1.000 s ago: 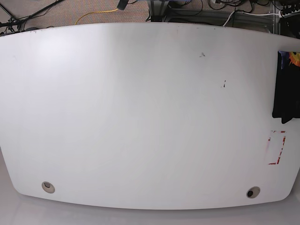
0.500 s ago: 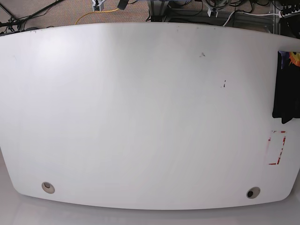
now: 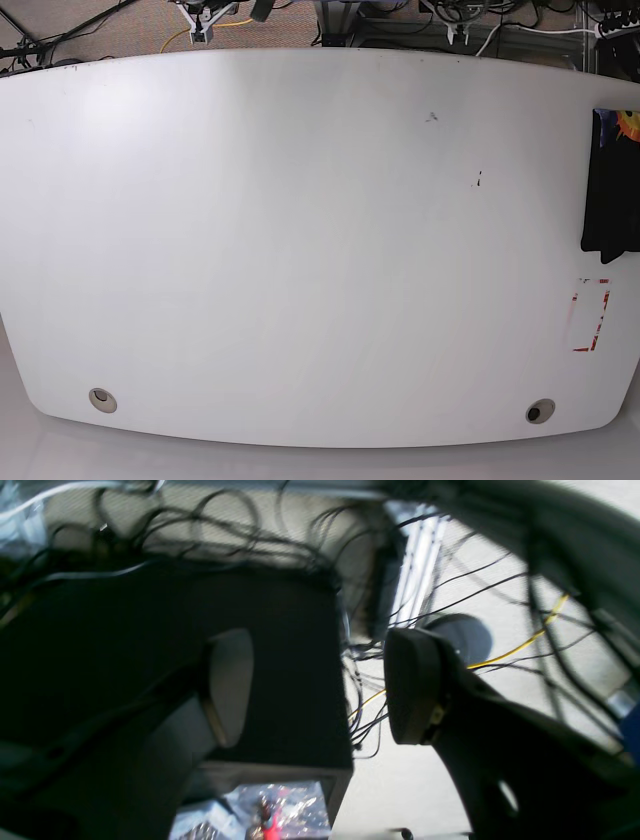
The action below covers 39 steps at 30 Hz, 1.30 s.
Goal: Fold the T-shirt properly
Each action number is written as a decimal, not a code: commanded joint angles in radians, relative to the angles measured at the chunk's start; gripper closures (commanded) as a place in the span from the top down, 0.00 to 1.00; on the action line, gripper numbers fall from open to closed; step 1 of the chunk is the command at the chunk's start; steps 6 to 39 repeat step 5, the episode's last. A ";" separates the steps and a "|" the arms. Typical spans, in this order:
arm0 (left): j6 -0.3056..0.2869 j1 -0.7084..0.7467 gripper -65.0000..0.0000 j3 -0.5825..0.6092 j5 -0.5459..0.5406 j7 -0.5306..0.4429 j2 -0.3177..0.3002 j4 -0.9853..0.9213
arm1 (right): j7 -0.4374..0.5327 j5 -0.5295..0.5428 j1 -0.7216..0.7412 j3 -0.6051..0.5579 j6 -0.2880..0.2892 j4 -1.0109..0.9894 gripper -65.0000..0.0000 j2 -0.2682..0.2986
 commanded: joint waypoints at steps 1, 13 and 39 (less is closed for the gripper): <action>-0.001 -0.001 0.60 0.000 0.004 -0.006 -0.005 -0.002 | 0.001 0.001 0.000 0.001 0.005 0.003 0.30 0.004; -0.001 -0.001 0.60 0.000 0.004 -0.006 -0.003 -0.002 | 0.001 0.001 0.000 0.001 0.005 0.005 0.30 0.002; -0.001 -0.001 0.60 0.000 0.004 -0.006 -0.003 -0.002 | 0.001 0.001 0.000 0.001 0.005 0.005 0.30 0.002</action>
